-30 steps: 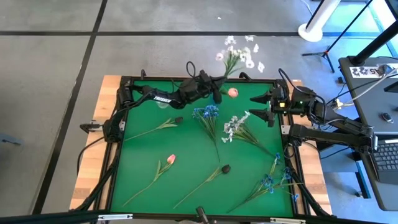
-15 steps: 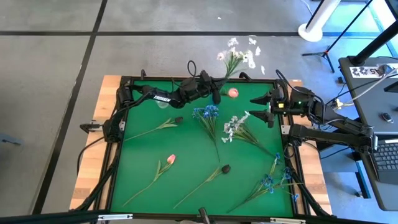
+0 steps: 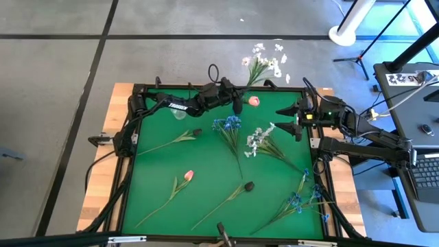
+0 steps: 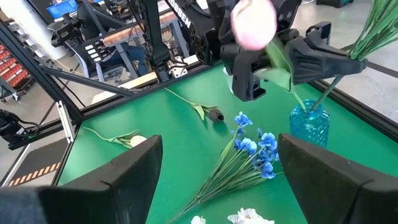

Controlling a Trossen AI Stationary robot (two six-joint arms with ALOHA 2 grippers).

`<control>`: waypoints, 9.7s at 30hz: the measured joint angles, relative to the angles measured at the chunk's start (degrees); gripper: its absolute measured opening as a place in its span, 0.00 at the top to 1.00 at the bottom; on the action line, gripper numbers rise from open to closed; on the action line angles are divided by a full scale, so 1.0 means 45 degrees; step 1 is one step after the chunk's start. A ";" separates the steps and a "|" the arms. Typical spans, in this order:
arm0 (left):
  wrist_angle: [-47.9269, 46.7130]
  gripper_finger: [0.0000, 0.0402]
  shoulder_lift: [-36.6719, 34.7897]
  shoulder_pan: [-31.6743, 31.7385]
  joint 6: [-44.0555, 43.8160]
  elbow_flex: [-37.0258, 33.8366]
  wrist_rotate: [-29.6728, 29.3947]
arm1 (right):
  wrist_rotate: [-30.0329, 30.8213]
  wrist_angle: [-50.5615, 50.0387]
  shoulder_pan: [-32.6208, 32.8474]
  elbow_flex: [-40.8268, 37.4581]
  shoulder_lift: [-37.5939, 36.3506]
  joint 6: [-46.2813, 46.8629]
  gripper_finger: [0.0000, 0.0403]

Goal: Sort flowers into vase by color
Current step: Put the left white flowers into the blue vase, then put the top black tulip into the transparent vase

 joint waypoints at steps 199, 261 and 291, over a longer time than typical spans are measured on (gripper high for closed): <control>-2.3623 0.99 -1.4377 -0.5875 -0.3513 -0.4880 -0.2892 | 0.0438 -0.0669 -0.0004 0.0000 0.1549 0.0238 0.21; -1.3350 1.00 -1.6787 -0.4284 0.1815 -0.6552 -0.6195 | -0.0674 -0.0363 -0.0001 0.0000 0.1524 0.1263 0.21; -0.8784 0.93 -1.7082 0.1786 0.1908 -1.0754 -0.4446 | -0.0524 -0.0378 0.0001 0.0000 0.1525 0.1243 0.21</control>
